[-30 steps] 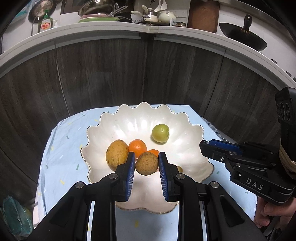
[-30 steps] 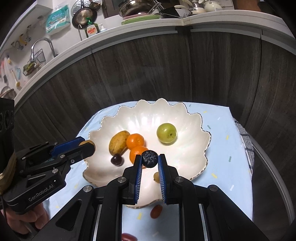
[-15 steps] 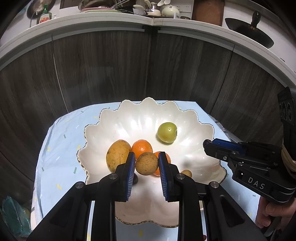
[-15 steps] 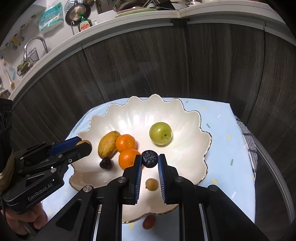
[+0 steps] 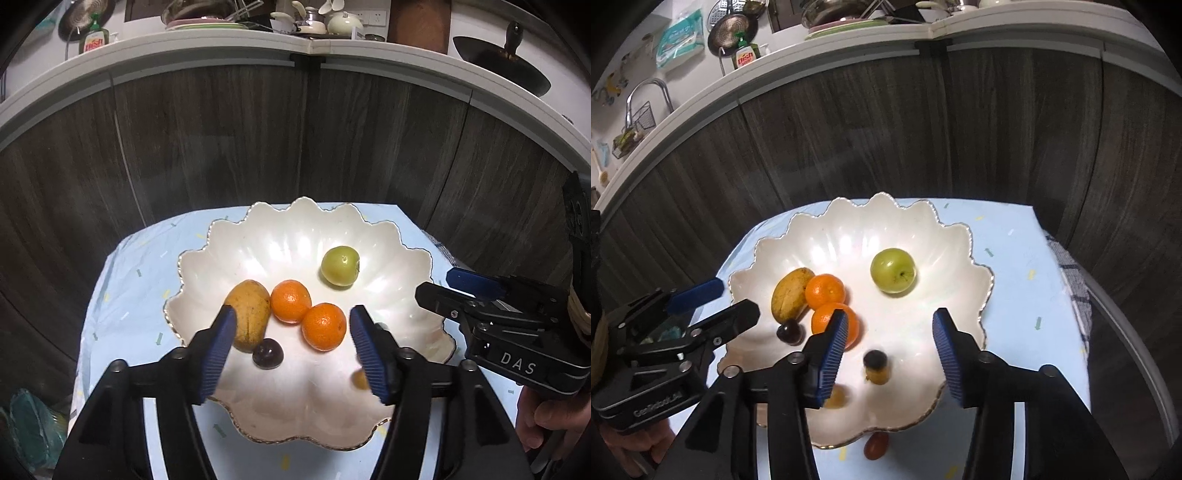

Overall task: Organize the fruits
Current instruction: 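Open the left tool to drop the brown fruit while the right tool drops the blueberry, then withdraw both open tools from the bowl toward the red fruits on the cloth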

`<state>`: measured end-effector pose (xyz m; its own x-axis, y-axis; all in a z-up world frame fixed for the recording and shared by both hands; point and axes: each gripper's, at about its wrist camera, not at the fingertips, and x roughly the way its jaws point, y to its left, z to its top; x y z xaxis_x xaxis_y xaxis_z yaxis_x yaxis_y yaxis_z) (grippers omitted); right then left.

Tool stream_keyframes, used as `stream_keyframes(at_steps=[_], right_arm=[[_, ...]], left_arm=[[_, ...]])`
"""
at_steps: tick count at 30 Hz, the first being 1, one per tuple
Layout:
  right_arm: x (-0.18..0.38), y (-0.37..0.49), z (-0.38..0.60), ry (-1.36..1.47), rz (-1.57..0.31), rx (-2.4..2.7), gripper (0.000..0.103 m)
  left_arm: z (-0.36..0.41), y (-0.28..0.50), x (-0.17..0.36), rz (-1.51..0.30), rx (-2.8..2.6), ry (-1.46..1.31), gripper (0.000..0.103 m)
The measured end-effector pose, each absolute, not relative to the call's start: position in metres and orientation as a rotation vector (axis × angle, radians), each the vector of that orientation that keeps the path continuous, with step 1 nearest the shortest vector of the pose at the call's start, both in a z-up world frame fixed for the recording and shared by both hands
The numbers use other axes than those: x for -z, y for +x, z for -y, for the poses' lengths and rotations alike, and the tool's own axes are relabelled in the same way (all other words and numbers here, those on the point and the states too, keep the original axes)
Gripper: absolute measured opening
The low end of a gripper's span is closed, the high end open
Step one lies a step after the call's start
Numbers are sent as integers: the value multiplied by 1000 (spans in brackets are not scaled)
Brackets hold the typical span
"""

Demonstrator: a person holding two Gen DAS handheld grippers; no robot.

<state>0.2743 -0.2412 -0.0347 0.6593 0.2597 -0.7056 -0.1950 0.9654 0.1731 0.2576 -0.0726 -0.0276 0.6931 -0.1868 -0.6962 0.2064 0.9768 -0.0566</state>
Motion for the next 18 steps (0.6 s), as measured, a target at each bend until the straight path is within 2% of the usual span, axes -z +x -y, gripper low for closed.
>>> stream_keyframes(at_steps=[3, 5, 9, 18], right_arm=[[31, 272, 241, 77, -807, -256, 50], [28, 270, 242, 73, -800, -252, 58], [19, 263, 242, 65, -778, -247, 63], [4, 247, 243, 58, -744, -235, 68]], left_arm=[[72, 255, 24, -769, 208, 27, 74], [70, 252, 21, -763, 199, 22, 79], [69, 247, 14, -753, 193, 16, 84], [70, 229, 1, -734, 185, 19, 87]])
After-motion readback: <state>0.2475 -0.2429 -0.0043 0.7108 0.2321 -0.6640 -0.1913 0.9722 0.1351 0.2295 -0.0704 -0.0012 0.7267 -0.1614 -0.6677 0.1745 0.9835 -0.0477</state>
